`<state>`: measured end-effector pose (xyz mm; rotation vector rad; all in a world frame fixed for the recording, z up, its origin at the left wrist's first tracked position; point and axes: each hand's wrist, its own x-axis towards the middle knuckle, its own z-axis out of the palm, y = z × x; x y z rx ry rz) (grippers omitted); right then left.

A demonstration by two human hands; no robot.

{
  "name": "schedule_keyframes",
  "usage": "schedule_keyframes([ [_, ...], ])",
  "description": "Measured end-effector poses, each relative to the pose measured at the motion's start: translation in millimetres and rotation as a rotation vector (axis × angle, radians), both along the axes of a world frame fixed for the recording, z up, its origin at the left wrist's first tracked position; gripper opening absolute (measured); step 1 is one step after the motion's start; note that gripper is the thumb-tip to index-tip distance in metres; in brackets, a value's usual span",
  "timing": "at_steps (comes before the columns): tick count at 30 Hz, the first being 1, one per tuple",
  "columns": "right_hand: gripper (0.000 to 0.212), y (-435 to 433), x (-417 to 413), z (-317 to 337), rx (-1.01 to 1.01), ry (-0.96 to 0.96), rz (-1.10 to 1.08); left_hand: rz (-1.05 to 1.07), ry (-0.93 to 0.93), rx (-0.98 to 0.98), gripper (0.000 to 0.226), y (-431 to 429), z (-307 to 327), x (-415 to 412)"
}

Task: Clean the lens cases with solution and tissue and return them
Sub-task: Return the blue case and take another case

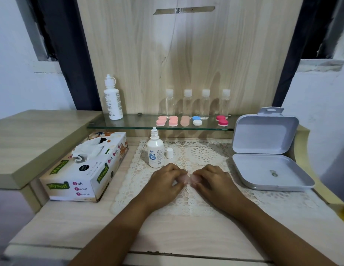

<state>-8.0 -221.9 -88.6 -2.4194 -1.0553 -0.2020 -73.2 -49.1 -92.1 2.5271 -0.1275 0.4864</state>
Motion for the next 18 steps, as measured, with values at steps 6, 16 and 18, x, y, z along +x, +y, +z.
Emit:
schedule_keyframes([
  [6, 0.038, 0.1, -2.2, 1.1, -0.011, -0.022, 0.019, 0.037, -0.022, 0.000, 0.028, -2.2, 3.2, -1.7],
  [16, 0.039, -0.2, -1.2, 0.6, 0.018, -0.012, 0.019, 0.030, -0.014, -0.021, 0.029, 0.1, 4.5, -6.4],
  [18, 0.040, 0.0, -0.5, 0.7, 0.011, -0.007, 0.020, 0.024, -0.012, -0.028, 0.025, 1.2, 4.3, -6.4],
])
